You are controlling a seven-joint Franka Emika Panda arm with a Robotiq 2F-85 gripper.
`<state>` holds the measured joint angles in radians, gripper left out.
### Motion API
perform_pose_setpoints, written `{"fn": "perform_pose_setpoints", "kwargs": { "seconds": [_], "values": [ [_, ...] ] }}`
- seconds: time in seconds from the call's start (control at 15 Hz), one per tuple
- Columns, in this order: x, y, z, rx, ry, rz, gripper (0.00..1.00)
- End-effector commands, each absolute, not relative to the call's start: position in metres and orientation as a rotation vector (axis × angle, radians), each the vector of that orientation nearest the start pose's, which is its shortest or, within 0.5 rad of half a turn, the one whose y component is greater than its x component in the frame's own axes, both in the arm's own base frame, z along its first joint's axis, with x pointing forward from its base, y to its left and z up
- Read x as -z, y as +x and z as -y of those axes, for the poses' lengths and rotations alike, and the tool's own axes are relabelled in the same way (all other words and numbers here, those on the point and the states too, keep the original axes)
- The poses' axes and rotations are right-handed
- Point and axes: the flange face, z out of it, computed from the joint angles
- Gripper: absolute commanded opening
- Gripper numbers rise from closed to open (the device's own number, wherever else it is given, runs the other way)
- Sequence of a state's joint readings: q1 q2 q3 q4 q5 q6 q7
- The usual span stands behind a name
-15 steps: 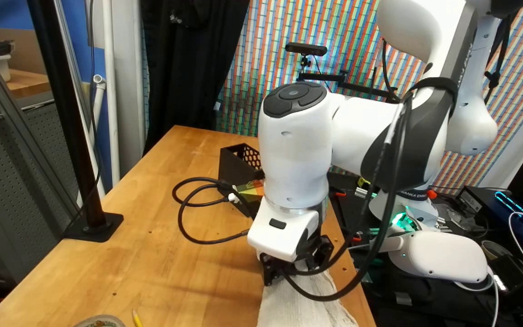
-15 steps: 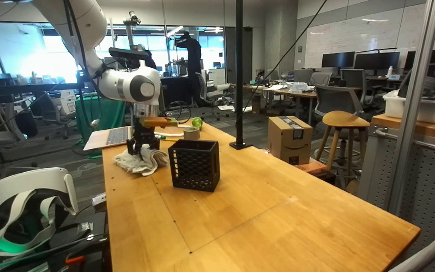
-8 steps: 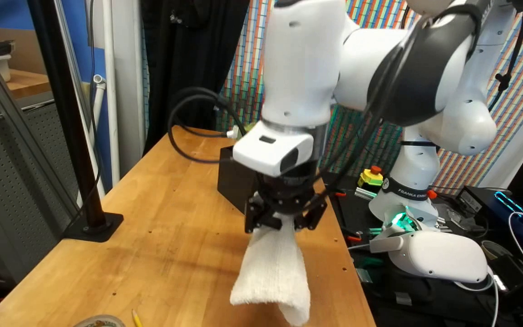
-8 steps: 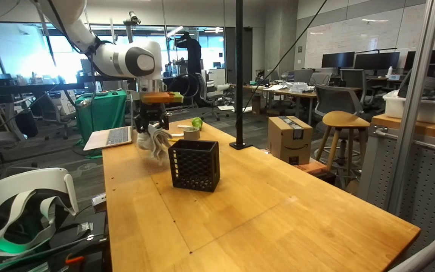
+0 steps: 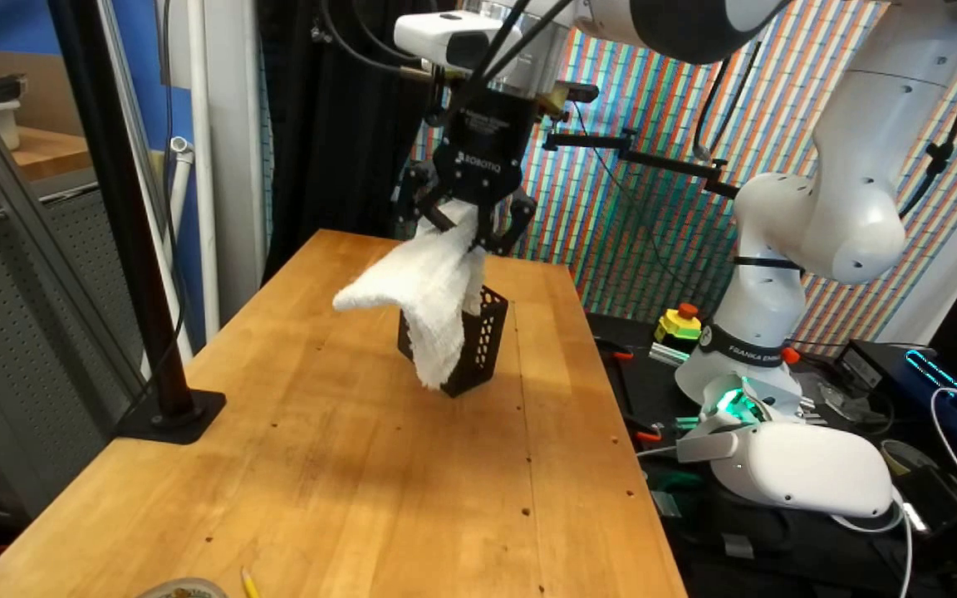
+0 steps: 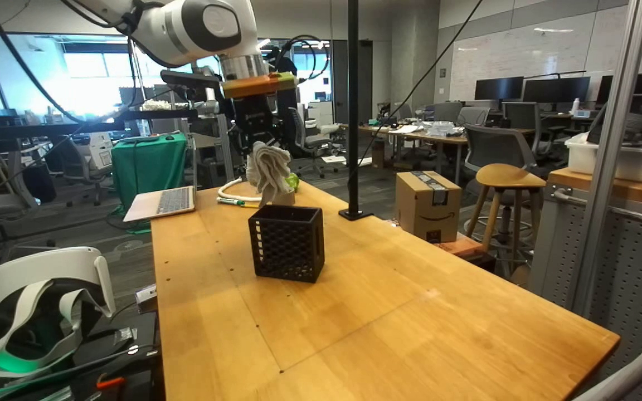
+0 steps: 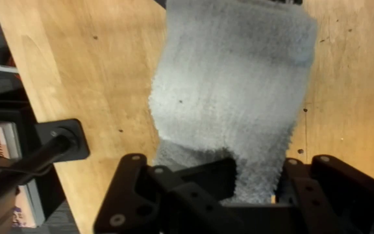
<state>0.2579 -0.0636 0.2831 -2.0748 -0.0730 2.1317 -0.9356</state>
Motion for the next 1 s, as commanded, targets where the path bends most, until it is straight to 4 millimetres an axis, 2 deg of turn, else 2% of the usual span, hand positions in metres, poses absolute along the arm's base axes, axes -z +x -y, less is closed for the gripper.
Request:
{"fn": "perform_pose_setpoints", "kwargs": {
  "seconds": [0.0, 0.2, 0.47, 0.6, 0.93],
  "values": [
    [-0.491, 0.478, -0.249, 0.199, -2.531, 2.136, 0.03],
    [-0.488, 0.481, -0.236, 0.164, -2.618, 2.084, 0.03],
    [-0.466, 0.479, -0.227, 0.058, -2.685, 2.035, 0.03],
    [-0.455, 0.481, -0.219, 0.022, -2.662, 2.030, 0.03],
    [-0.443, 0.489, -0.188, -0.057, -2.739, 1.943, 0.03]
  ]
}}
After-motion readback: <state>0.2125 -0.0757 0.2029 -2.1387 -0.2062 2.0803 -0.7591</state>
